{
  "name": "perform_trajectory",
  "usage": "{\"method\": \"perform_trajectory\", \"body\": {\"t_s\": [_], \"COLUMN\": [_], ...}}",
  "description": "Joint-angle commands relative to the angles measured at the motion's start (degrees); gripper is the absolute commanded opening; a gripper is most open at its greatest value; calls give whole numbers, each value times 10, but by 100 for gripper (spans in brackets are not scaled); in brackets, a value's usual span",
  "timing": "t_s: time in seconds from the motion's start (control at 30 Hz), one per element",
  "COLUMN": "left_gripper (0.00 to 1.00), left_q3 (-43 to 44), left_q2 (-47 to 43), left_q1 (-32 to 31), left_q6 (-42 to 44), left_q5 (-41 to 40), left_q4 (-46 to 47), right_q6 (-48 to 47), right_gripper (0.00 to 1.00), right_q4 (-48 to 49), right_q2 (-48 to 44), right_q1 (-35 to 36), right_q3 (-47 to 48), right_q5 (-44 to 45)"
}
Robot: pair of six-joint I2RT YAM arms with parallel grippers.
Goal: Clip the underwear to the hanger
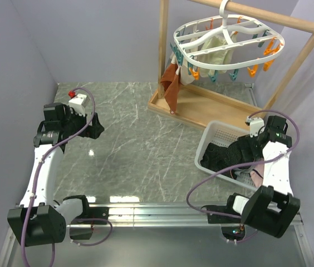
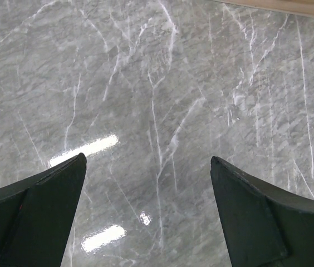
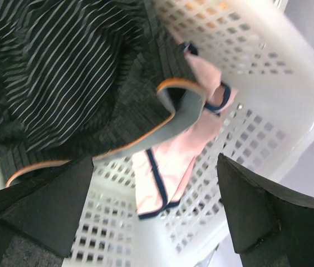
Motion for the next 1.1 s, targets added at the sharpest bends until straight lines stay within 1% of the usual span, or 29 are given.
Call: {"method": "perform_trajectory", "body": {"t_s": [0.0, 0.17, 0.33, 0.43, 0.6, 0.73, 0.8, 0.83, 0.9, 1.03, 1.07], "left_gripper": [99, 99, 99, 99, 99, 99, 99, 99, 99, 99, 99], "left_q3": [0, 3, 2, 0, 13, 17, 22, 25, 28, 37, 39], "left_q2": [-17, -17, -26, -26, -15, -8, -4, -3, -3, -9, -10], "left_q1": [-3, -2, -2, -2, -2, -2, -3, -3, -2, -2, -2], "left_q6": [3, 10, 13, 16, 23, 18, 17, 16, 15, 21, 23], "left_q5": [28, 46, 61, 71, 77, 79, 82, 81, 79, 77, 78], "left_q4": [19, 18, 28, 30, 26, 27, 23, 22, 18, 9, 7], "right_q6": [8, 23, 37, 51, 54, 51, 47, 47, 46, 44, 40], "right_gripper": [99, 98, 98, 96, 90, 80, 71, 71, 62, 54, 48], "right_q4": [72, 127, 140, 141, 145, 148, 160, 163, 166, 159, 158], "right_q2": [32, 62, 96, 118, 132, 139, 145, 148, 159, 174, 176], "right_q1": [-13, -15, -16, -16, -15, -15, -15, -15, -14, -15, -15], "right_q3": [18, 11, 20, 33, 42, 42, 38, 35, 41, 53, 55], "right_q5": [6, 6, -13, -25, -42, -54, -54, -54, -57, -68, -69]}}
